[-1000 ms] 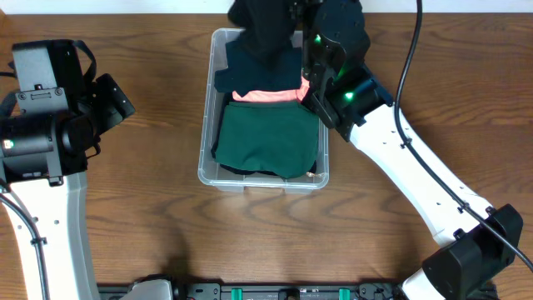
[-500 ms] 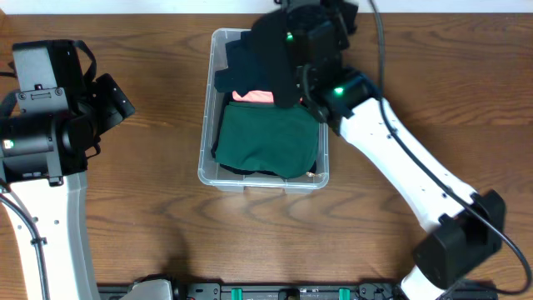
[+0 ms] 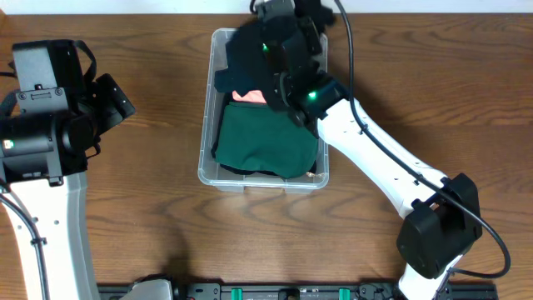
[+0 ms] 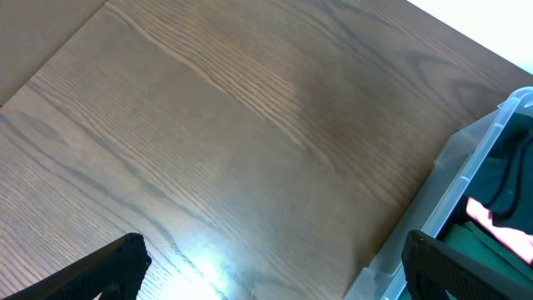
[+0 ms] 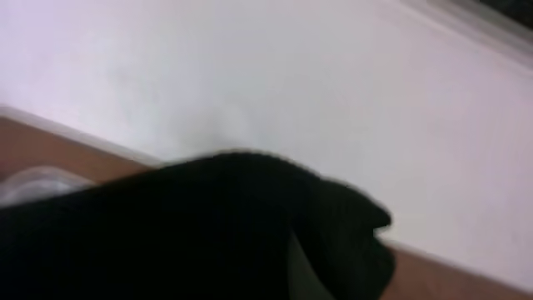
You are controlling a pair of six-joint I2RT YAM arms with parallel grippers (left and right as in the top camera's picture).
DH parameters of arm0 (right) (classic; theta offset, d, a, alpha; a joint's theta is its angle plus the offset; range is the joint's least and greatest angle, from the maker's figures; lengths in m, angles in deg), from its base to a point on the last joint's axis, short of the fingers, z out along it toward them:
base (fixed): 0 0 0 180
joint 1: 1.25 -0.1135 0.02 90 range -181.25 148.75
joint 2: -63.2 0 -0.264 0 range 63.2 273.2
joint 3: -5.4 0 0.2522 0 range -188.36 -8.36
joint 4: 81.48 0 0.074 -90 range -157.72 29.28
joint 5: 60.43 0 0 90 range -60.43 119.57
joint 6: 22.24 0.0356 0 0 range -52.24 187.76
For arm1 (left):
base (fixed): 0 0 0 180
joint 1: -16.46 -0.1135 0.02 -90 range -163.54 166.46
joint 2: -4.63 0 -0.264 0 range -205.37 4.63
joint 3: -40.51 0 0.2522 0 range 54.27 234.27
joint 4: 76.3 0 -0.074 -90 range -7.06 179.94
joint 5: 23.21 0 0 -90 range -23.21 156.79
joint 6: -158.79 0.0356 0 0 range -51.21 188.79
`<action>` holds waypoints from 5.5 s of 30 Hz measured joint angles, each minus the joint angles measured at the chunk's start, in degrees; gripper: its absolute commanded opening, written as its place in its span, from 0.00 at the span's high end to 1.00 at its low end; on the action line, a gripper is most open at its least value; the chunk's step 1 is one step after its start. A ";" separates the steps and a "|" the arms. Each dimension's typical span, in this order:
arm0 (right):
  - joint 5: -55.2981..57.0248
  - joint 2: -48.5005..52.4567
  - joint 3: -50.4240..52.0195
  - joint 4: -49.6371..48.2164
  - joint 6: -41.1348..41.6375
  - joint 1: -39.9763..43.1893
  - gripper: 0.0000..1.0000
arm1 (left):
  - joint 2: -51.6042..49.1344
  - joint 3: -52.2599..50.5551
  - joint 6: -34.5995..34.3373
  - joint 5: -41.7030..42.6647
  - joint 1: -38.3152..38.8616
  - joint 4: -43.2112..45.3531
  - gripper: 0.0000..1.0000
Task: Pack container
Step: 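Lower the black garment into the container and release it, then press the black garment down into the container's top end with the right gripper, then tuck and smooth the black garment inside the container with the right gripper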
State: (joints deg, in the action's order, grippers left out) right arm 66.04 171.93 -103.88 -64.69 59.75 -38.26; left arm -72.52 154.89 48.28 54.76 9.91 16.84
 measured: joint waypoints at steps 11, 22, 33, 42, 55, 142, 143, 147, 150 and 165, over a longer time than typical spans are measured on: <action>1.36 0.00 -0.24 2.93 -0.15 0.02 0.99 | 0.00 0.00 0.00 0.00 -0.02 0.02 0.02; -11.98 0.00 -0.48 21.29 11.34 -0.02 0.99 | 0.00 0.00 0.00 0.00 -0.02 0.00 0.02; -21.38 0.00 -0.48 21.05 15.61 -3.85 0.99 | 0.00 0.00 0.00 0.00 -0.02 0.00 0.02; -23.71 0.00 -0.59 34.99 16.20 -7.87 0.99 | 0.00 0.00 0.00 0.00 0.00 0.02 0.02; -21.42 0.00 -0.81 49.46 13.70 -8.00 0.93 | 0.00 0.00 0.00 0.00 -0.02 0.02 0.02; -32.15 18.73 -4.61 15.30 4.33 10.88 0.99 | 0.00 0.00 0.00 0.00 -0.02 0.02 0.02; -32.04 19.06 -4.79 15.34 4.48 10.88 0.99 | 0.00 0.00 0.00 0.00 -0.02 0.02 0.02; -31.43 19.12 -5.73 17.07 4.63 10.51 0.99 | 0.00 0.00 0.00 0.00 -0.02 0.02 0.02; -30.75 18.99 -5.81 17.49 4.63 10.27 0.99 | 0.00 0.00 0.00 0.00 -0.02 0.02 0.02; -38.95 0.42 -4.94 26.18 3.96 4.31 0.99 | 0.00 0.00 0.00 0.00 -0.02 0.02 0.02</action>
State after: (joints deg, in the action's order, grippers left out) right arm 27.09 172.35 -108.82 -38.51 63.71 -33.95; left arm -72.52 154.89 48.28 54.76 9.89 16.86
